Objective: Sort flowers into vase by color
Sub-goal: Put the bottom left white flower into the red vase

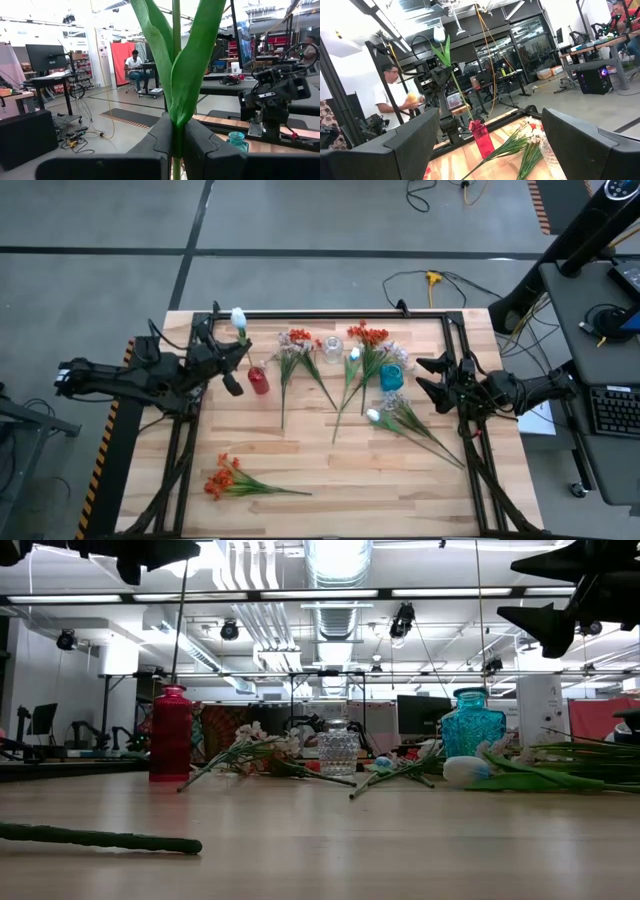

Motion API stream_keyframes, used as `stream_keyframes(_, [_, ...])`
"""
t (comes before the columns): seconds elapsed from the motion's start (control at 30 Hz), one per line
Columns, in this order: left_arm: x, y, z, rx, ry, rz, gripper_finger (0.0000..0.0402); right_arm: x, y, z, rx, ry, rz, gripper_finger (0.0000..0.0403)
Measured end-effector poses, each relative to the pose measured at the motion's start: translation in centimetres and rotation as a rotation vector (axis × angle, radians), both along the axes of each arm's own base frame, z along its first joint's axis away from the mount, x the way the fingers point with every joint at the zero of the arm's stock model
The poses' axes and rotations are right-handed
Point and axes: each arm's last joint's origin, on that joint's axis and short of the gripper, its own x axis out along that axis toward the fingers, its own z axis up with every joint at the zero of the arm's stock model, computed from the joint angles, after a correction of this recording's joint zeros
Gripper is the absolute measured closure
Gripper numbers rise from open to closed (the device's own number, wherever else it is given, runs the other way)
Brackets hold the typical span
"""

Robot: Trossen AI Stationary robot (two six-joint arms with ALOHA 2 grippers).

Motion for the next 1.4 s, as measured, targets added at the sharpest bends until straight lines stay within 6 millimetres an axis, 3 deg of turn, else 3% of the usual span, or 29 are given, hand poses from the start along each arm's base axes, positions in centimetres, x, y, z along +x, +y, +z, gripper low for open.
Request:
stream_keyframes(0.9, [0.2, 0.0, -2.1, 0.004, 0.040, 0.001, 0.0395, 0.0, 0.0, 0.0, -0.001, 0.000, 0.003, 0.0060])
stream_keyframes(1.4, [0.2, 0.0, -2.1, 0.000, 0.040, 0.001, 0.0395, 0.0, 0.0, 0.0, -0.001, 0.000, 0.003, 0.0060])
